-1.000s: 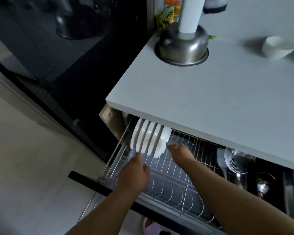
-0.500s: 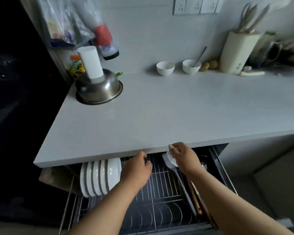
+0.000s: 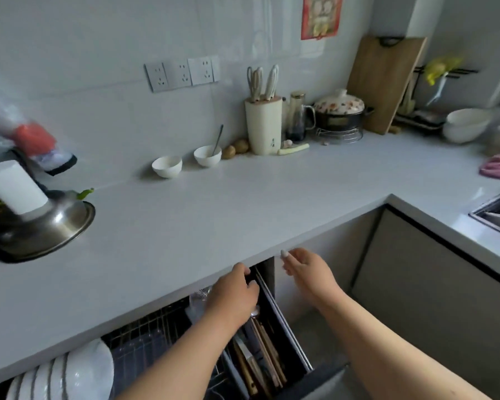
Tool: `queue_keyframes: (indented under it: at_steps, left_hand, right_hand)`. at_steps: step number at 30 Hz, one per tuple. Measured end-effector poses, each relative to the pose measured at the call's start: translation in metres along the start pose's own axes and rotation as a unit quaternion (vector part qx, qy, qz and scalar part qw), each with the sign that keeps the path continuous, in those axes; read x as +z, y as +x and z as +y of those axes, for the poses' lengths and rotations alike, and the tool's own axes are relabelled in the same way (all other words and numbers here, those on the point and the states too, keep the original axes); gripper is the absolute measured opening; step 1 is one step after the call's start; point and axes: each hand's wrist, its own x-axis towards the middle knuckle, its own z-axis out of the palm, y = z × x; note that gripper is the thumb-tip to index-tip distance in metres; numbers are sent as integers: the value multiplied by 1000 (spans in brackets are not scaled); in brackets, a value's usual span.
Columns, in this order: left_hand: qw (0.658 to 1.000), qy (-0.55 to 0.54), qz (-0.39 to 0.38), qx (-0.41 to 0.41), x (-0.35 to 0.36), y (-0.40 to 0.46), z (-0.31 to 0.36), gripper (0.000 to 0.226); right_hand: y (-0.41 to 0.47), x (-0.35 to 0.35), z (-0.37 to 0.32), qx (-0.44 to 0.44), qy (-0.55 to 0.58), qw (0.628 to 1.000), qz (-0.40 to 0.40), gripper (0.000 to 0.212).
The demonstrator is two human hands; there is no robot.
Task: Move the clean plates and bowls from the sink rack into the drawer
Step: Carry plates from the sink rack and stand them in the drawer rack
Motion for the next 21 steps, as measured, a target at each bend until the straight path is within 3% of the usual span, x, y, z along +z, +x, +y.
queue_keyframes:
  at_steps: [10, 21]
  left_hand:
    - [995, 20, -55, 84, 113, 18, 167, 40]
    - [980, 66, -115, 150, 165, 50, 258, 40]
  right_hand:
    - [22, -173, 105, 60, 14, 994, 85, 34]
    - [32, -255, 160, 120, 63, 979, 150, 33]
